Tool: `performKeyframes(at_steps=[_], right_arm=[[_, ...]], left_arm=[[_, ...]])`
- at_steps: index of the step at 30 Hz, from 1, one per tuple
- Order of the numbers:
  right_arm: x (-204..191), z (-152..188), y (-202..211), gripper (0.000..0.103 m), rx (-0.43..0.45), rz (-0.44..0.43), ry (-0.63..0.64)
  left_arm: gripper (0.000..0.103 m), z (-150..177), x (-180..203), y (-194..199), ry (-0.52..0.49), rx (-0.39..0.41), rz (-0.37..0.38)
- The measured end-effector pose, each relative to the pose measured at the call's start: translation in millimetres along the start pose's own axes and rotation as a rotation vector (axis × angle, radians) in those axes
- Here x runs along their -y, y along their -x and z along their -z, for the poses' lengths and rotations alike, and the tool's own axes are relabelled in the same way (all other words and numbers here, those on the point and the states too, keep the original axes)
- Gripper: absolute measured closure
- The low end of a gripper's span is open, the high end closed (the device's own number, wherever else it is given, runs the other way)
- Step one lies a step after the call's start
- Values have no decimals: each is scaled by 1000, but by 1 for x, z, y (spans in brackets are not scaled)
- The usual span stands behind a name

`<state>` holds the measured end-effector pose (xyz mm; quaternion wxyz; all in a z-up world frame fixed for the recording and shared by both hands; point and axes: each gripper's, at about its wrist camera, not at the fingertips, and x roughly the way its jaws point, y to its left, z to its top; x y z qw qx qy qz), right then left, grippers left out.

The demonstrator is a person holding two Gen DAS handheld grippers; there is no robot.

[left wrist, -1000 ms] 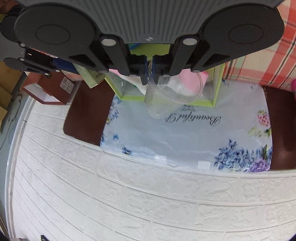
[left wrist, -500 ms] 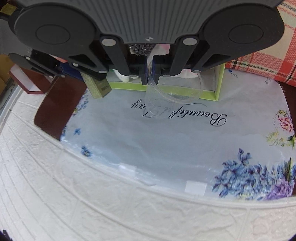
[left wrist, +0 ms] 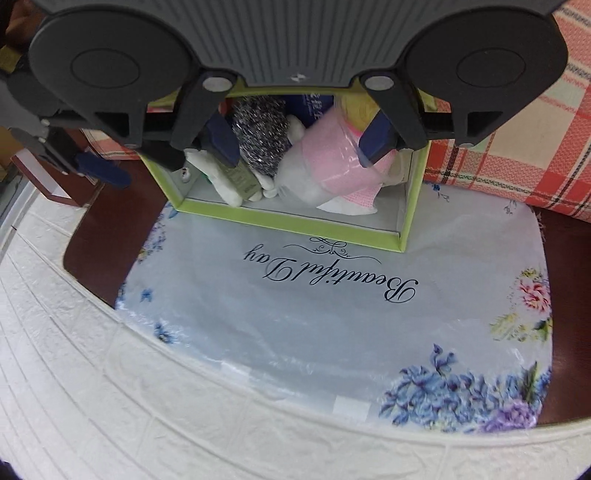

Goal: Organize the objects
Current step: 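Lift the plastic cup and soap bar into the lime-green box and release, then move right tool to the toothpick bundle and grasp it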

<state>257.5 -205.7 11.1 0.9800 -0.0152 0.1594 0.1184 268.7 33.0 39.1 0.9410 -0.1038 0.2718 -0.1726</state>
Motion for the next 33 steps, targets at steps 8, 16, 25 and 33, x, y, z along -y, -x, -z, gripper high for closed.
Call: performKeyframes(at_steps=[8, 16, 25, 33], right_arm=[[8, 3, 78, 3, 45, 22, -43], [21, 57, 135, 3, -53, 35, -48], [29, 125, 118, 8, -293, -8, -22], [21, 130, 116, 66, -340, -29, 9]], left_arm=[[23, 32, 23, 39, 12, 3, 6], [23, 93, 46, 55, 5, -65, 51], [23, 125, 59, 54, -2, -142, 69], [23, 119, 79, 43, -70, -126, 133]])
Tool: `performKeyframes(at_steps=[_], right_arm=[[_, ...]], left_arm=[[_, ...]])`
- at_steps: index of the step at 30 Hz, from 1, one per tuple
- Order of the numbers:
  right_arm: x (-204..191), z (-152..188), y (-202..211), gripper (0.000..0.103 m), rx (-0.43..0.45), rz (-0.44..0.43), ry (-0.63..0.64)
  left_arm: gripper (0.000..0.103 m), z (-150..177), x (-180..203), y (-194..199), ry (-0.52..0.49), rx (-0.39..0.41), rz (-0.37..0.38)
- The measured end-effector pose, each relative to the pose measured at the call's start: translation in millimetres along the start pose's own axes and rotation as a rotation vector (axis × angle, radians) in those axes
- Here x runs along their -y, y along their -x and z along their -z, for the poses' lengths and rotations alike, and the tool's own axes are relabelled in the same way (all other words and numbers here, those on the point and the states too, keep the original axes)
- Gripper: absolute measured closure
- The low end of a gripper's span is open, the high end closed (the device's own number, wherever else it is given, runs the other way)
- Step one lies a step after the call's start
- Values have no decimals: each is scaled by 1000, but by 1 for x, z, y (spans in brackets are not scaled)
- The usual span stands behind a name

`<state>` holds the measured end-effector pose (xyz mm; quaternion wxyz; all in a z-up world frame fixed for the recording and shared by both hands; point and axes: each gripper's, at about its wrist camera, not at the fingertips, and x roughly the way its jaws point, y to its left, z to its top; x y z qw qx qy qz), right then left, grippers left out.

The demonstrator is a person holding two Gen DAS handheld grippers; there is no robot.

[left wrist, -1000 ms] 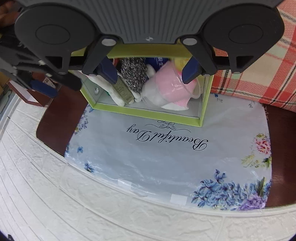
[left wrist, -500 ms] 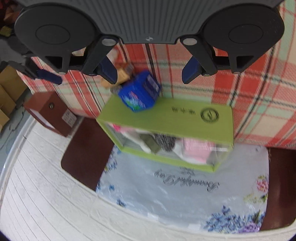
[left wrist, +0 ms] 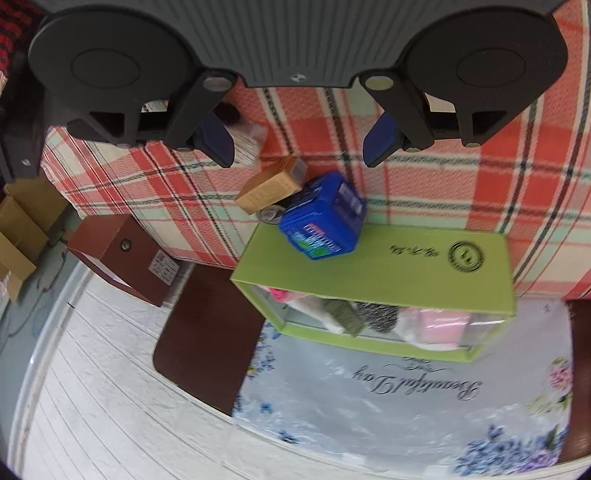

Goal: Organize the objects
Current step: 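Move right tool to the toothpick bundle and grasp it, then grasp the gold-brown box with left tool while right tool holds the toothpicks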

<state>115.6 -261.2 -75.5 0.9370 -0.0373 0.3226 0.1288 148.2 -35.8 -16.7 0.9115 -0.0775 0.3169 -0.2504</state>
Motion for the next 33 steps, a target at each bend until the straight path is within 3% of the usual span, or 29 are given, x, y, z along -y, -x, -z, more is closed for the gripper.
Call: performKeyframes(at_steps=[1, 5, 9, 15, 16, 18, 19, 20, 25, 29, 33], right_arm=[[-2, 3, 5, 73, 1, 10, 5], [-1, 20, 28, 75, 5, 42, -31], [8, 35, 51, 75, 1, 65, -99], [21, 48, 69, 75, -2, 95, -168], [21, 49, 71, 75, -1, 98, -176], [22, 50, 72, 74, 0, 100, -188], [22, 50, 72, 74, 0, 102, -189], [21, 49, 72, 74, -2, 105, -190], [15, 49, 72, 74, -8, 98, -195], [6, 46, 70, 72, -10, 65, -189], [-5, 44, 68, 63, -16, 22, -156]], left_arm=[[24, -3, 3, -6, -11, -3, 19], [24, -12, 16, -31, -71, -8, 71], [25, -15, 28, -55, -152, -4, 33], [26, -13, 39, -80, -164, -46, 31], [30, -12, 41, -84, -170, -55, 26], [49, -9, 42, -92, -179, -89, 22], [73, -8, 41, -95, -177, -114, 21], [75, -5, 40, -97, -174, -135, 28], [78, 9, 37, -74, -162, -131, 11], [78, 27, 29, -39, -131, -140, -46], [78, 44, 20, -10, -105, -141, -93]])
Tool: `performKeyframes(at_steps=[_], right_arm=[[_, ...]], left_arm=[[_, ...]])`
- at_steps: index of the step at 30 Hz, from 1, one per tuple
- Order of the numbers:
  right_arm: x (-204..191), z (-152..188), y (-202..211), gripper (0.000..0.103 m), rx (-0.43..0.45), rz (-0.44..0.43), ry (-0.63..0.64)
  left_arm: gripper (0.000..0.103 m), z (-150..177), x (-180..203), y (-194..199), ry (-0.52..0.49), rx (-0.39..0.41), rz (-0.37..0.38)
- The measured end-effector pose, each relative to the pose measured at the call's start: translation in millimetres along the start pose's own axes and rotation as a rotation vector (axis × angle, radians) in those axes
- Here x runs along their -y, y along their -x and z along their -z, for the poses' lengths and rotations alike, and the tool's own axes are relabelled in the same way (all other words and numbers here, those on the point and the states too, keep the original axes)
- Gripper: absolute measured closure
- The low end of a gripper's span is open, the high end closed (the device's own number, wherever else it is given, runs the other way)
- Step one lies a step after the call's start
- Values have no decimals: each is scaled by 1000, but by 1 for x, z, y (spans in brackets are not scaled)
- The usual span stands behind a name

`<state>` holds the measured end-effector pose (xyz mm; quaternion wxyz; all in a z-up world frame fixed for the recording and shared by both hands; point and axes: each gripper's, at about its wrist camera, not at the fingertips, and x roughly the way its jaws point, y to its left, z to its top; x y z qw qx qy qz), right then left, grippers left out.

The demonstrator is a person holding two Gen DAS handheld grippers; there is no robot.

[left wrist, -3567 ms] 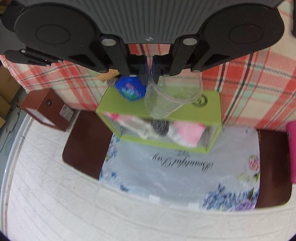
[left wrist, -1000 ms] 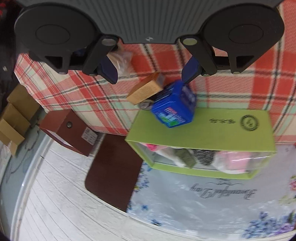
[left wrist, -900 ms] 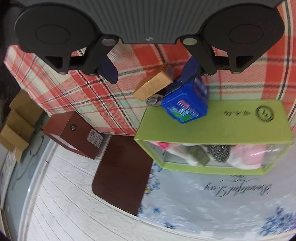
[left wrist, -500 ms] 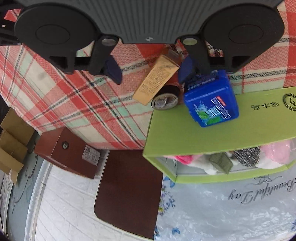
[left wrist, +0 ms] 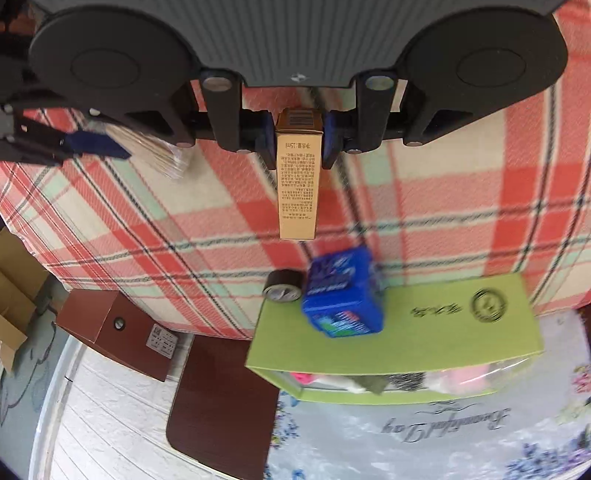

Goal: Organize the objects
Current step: 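Grasp the gold-brown box with left tool while right tool holds the toothpicks, then lift the gold box and toothpick bundle into the lime-green box and release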

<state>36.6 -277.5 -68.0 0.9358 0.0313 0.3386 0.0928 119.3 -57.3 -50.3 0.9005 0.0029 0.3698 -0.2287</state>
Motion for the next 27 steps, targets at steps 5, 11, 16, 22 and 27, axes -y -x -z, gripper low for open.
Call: performKeyframes(at_steps=[5, 11, 16, 22, 27], right_arm=[[-6, -2, 1, 59, 9, 5, 34], [-6, 1, 5, 59, 14, 12, 69], [-9, 2, -3, 58, -1, 4, 80], [-18, 1, -8, 76, -8, -13, 84], [-21, -9, -2, 79, 23, -51, 43]], left_arm=[[50, 2, -2, 0, 45, 30, -40], [53, -5, 4, -9, 17, 29, -24], [55, -3, 4, -10, 23, 36, -32], [78, -2, 4, -12, -5, 34, -35], [79, -3, 1, 5, 19, 47, -13]])
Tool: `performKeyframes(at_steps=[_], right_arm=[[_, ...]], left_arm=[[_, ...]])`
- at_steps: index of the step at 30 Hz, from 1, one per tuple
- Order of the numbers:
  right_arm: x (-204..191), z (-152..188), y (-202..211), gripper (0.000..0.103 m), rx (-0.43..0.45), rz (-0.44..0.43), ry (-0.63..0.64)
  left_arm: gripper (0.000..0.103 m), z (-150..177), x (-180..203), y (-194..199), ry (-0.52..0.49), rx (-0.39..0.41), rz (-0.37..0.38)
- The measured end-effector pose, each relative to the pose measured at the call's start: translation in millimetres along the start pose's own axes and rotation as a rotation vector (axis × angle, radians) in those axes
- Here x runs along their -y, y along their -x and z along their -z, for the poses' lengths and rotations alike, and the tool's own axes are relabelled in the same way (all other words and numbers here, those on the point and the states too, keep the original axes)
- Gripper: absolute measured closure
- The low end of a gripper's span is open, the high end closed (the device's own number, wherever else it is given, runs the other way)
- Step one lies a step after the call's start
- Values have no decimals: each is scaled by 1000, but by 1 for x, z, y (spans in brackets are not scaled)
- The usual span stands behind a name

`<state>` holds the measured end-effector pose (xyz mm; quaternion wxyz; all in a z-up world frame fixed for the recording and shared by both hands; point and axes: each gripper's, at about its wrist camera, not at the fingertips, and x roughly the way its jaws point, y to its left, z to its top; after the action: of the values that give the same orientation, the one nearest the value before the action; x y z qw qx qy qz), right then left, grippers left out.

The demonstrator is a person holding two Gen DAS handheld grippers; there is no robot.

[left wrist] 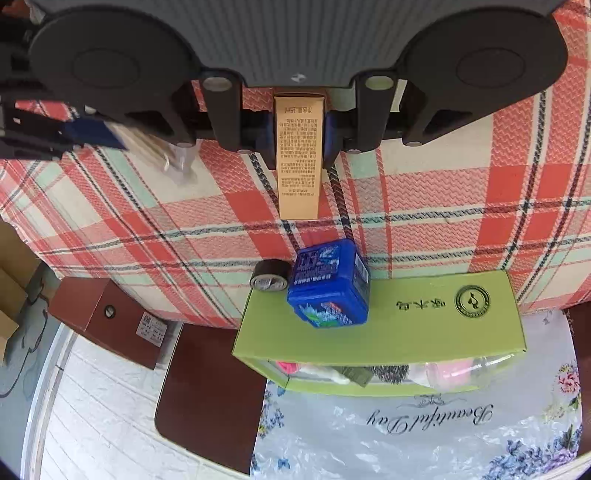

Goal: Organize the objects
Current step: 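Lift the gold box and toothpick bundle into the lime-green box and release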

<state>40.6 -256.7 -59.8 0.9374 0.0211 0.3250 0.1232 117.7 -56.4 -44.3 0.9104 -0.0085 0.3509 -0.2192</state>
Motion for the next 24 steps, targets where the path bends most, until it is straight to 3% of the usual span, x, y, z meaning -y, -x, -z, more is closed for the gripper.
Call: performKeyframes(at_steps=[9, 15, 24], right_arm=[[-3, -66, 14, 79, 193, -13, 33], [-3, -132, -3, 79, 325, 38, 45], [28, -200, -89, 79, 352, 138, -20]], left_arm=[[79, -56, -14, 42, 45, 179, 58], [79, -116, -29, 43, 84, 298, 24], [79, -181, -67, -24, 170, 264, -20]])
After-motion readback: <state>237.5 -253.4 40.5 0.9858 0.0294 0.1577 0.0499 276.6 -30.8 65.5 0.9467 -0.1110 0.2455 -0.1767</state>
